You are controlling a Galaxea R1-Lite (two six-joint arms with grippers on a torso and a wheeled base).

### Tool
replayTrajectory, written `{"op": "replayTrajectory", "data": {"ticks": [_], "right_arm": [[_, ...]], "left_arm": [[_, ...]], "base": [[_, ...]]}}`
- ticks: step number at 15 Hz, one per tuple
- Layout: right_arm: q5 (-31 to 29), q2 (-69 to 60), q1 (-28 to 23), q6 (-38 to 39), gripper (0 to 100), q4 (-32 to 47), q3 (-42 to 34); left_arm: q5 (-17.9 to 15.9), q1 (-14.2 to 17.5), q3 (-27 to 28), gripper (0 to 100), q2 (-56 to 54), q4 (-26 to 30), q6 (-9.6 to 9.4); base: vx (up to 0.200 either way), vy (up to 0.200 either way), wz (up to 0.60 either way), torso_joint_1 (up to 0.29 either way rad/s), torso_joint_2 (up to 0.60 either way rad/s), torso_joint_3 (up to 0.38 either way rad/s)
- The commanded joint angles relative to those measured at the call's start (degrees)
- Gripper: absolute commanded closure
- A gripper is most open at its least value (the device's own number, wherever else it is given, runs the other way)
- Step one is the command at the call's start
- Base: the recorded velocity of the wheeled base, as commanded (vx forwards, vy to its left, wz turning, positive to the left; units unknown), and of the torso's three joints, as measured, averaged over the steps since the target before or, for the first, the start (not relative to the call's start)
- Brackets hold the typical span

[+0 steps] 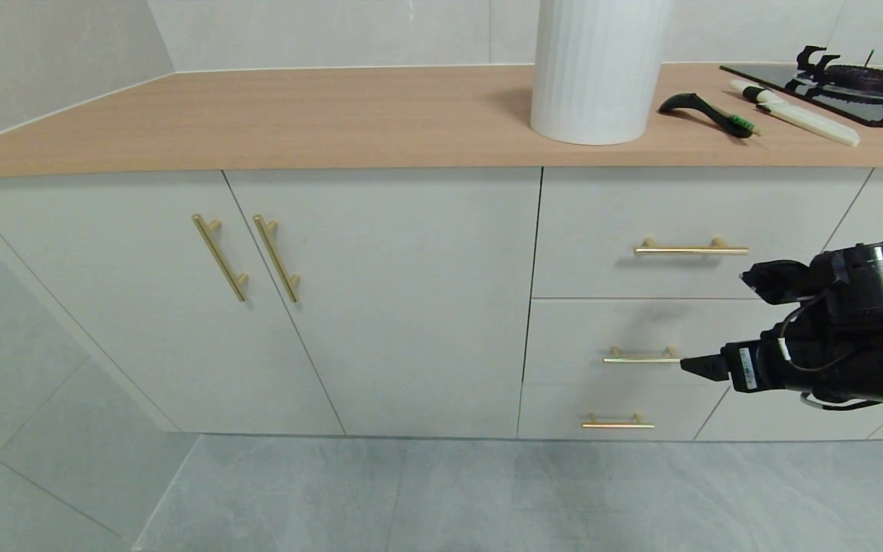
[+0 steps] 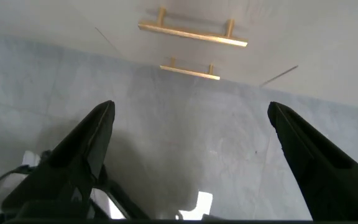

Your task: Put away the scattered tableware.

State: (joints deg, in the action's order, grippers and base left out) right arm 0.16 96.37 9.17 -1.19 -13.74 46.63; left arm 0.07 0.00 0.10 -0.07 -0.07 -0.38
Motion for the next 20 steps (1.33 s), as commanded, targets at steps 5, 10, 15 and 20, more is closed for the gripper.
{"op": "replayTrajectory", "data": {"ticks": [5, 10, 15, 20], "right_arm": [[-3.6, 15.7, 0.0, 2.1, 0, -18.0, -1.3], [-6.3, 23.4, 0.0, 4.9, 0, -29.7, -1.0], [-9.5, 29.9, 0.1, 5.1, 0, -39.8, -0.3], [-10.4, 33.5, 0.1, 7.5, 0, -43.3, 2.9]], "left_arm": [[0.0, 0.0, 0.0, 0, 0.1, 0.0, 0.03], [0.0, 0.0, 0.0, 0, 0.1, 0.0, 0.03], [0.0, 0.0, 0.0, 0, 0.1, 0.0, 0.03], [0.0, 0.0, 0.0, 0, 0.1, 0.0, 0.03]], "base": [[0.000, 0.000, 0.00, 0.000, 0.00, 0.000], [0.000, 0.000, 0.00, 0.000, 0.00, 0.000], [0.000, 0.000, 0.00, 0.000, 0.00, 0.000], [0.000, 0.000, 0.00, 0.000, 0.00, 0.000]]}}
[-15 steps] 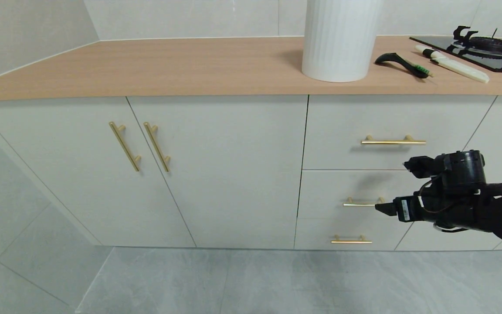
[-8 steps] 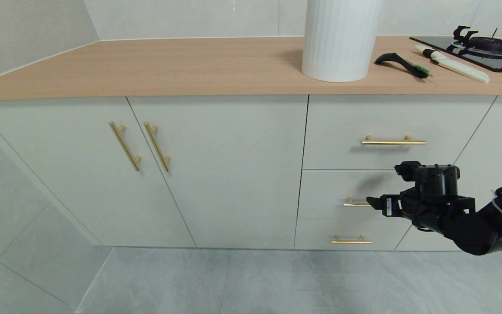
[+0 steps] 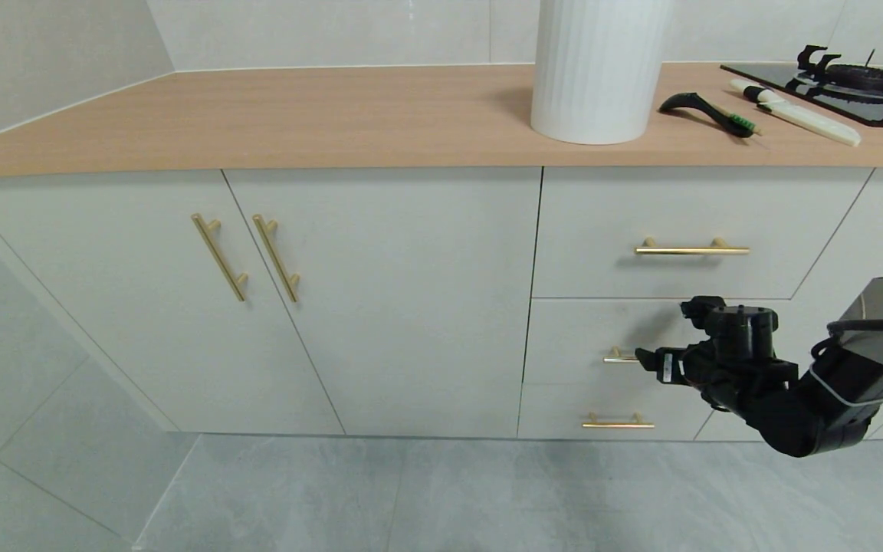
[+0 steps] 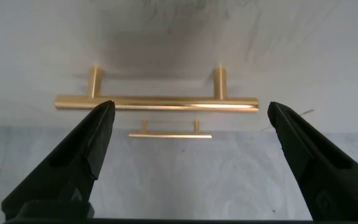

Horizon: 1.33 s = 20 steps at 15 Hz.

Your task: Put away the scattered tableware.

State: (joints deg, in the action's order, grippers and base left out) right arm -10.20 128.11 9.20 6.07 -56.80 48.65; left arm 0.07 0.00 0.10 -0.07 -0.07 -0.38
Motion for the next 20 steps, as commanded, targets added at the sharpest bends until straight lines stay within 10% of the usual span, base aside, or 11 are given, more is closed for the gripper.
{"op": "replayTrajectory", "data": {"ticks": [1, 20], "right_arm": [[-1.4, 2.8, 0.0, 0.3, 0, -1.3, 1.8], [-2.1, 5.7, 0.0, -0.4, 0, -3.6, 1.3]], "left_arm": [[0.0, 0.0, 0.0, 0, 0.1, 0.0, 0.03], [0.0, 0.0, 0.0, 0, 0.1, 0.0, 0.03]], "base": [[0.000, 0.000, 0.00, 0.000, 0.00, 0.000], [0.000, 0.000, 0.00, 0.000, 0.00, 0.000]]}}
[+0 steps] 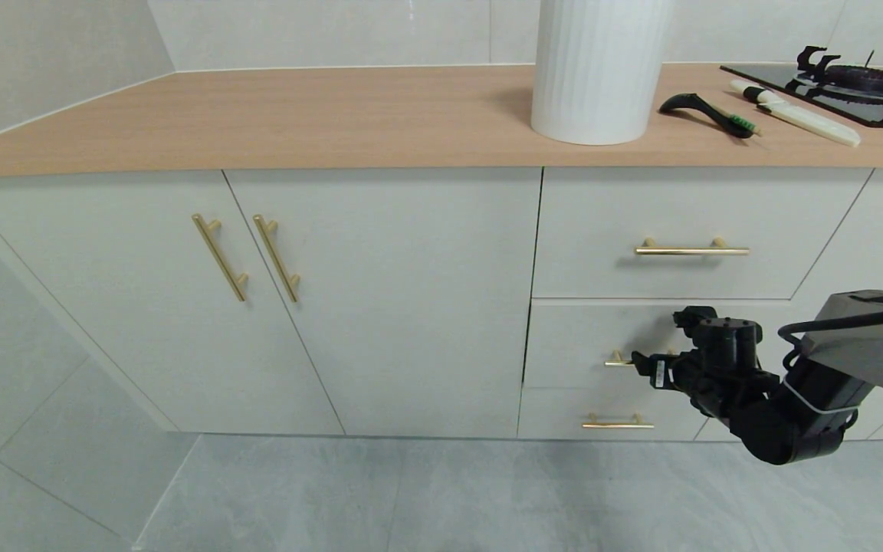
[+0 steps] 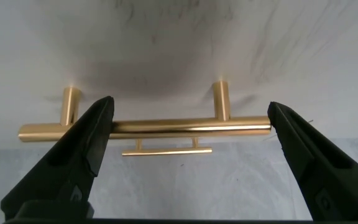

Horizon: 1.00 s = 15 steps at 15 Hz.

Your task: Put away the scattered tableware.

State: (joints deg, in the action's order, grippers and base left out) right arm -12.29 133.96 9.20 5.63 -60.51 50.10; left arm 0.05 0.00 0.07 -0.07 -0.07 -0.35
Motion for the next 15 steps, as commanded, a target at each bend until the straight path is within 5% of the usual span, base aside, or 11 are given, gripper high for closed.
{"op": "replayTrajectory", "data": {"ticks": [1, 8, 11, 15], "right_arm": [[0.0, 0.0, 0.0, -0.6, 0, 0.2, -0.4], [0.5, -8.0, 0.1, -1.6, 0, 8.3, -4.3], [2.9, -21.1, 0.6, -1.6, 0, 23.7, -5.7], [2.5, -34.6, 4.1, -1.6, 0, 34.9, -5.4]], "left_arm": [[0.0, 0.0, 0.0, 0, 0.1, 0.0, 0.00], [0.0, 0.0, 0.0, 0, 0.1, 0.0, 0.00], [0.0, 0.0, 0.0, 0, 0.1, 0.0, 0.00], [0.0, 0.0, 0.0, 0, 0.1, 0.0, 0.00]], "base": [[0.000, 0.000, 0.00, 0.000, 0.00, 0.000], [0.000, 0.000, 0.00, 0.000, 0.00, 0.000], [0.000, 0.000, 0.00, 0.000, 0.00, 0.000], [0.000, 0.000, 0.00, 0.000, 0.00, 0.000]]}}
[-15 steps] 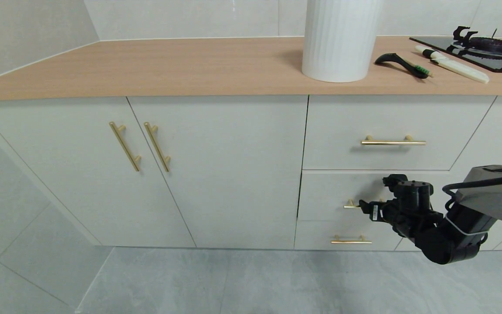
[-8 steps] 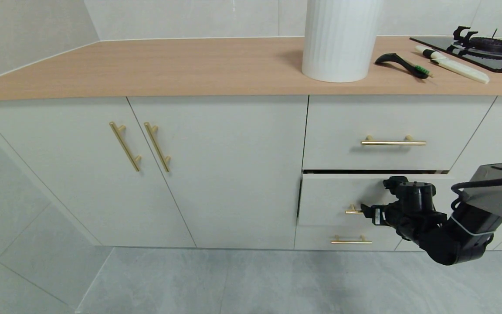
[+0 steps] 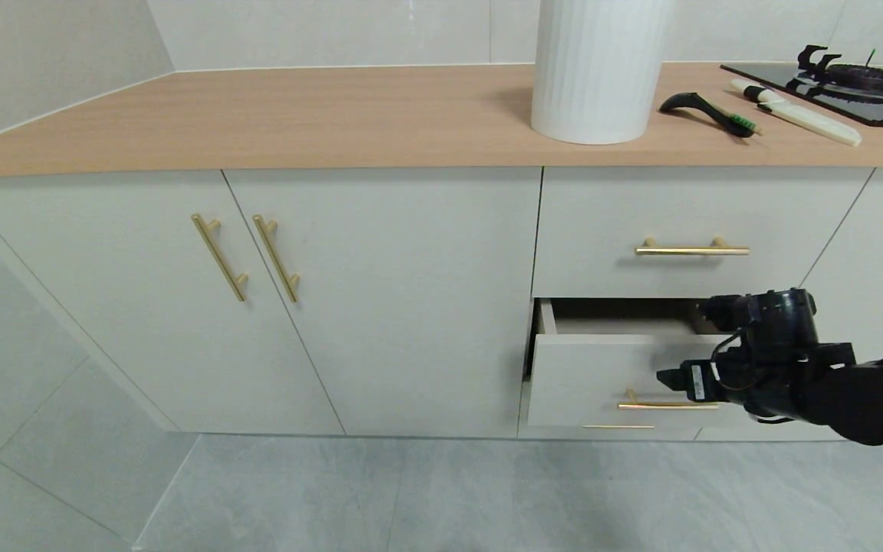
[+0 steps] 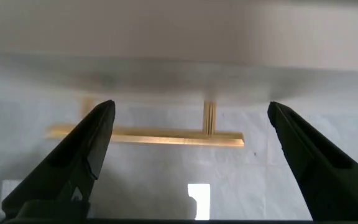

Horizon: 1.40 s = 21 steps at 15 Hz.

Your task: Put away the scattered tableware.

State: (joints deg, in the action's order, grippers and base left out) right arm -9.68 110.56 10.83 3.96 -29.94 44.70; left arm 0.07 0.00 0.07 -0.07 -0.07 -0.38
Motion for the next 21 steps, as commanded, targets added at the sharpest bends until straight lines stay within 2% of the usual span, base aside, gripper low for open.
{"op": "replayTrajectory", "data": {"ticks": [1, 4, 7, 8, 9, 10, 12, 19, 21], "right_arm": [[-0.2, -12.6, 3.0, 0.1, 0, 5.1, 0.0], [-0.8, -18.6, 5.8, 0.3, 0, 5.5, -0.2], [-1.0, -14.1, 6.0, 1.0, 0, 1.4, -0.2], [-1.8, -9.2, 5.8, 1.4, 0, -3.3, -0.2], [-1.9, -8.9, 5.8, 1.4, 0, -3.6, -0.2], [-5.5, -1.1, 5.3, 1.3, 0, -11.5, -0.2], [-7.3, 4.0, 4.6, 1.0, 0, -17.6, -0.1], [-7.0, 3.9, 3.4, 1.0, 0, -18.0, -0.1], [-6.9, 2.0, 3.4, 1.0, 0, -15.5, -0.1]], "left_arm": [[0.0, 0.0, 0.0, 0, 0.1, 0.0, 0.03], [0.0, 0.0, 0.0, 0, 0.1, 0.0, 0.03], [0.0, 0.0, 0.0, 0, 0.1, 0.0, 0.03], [0.0, 0.0, 0.0, 0, 0.1, 0.0, 0.03], [0.0, 0.0, 0.0, 0, 0.1, 0.0, 0.03], [0.0, 0.0, 0.0, 0, 0.1, 0.0, -0.06], [0.0, 0.0, 0.0, 0, 0.1, 0.0, 0.03], [0.0, 0.0, 0.0, 0, 0.1, 0.0, 0.03], [0.0, 0.0, 0.0, 0, 0.1, 0.0, 0.03]], "base": [[0.000, 0.000, 0.00, 0.000, 0.00, 0.000], [0.000, 0.000, 0.00, 0.000, 0.00, 0.000], [0.000, 0.000, 0.00, 0.000, 0.00, 0.000], [0.000, 0.000, 0.00, 0.000, 0.00, 0.000], [0.000, 0.000, 0.00, 0.000, 0.00, 0.000], [0.000, 0.000, 0.00, 0.000, 0.00, 0.000], [0.000, 0.000, 0.00, 0.000, 0.00, 0.000], [0.000, 0.000, 0.00, 0.000, 0.00, 0.000], [0.000, 0.000, 0.00, 0.000, 0.00, 0.000]]}}
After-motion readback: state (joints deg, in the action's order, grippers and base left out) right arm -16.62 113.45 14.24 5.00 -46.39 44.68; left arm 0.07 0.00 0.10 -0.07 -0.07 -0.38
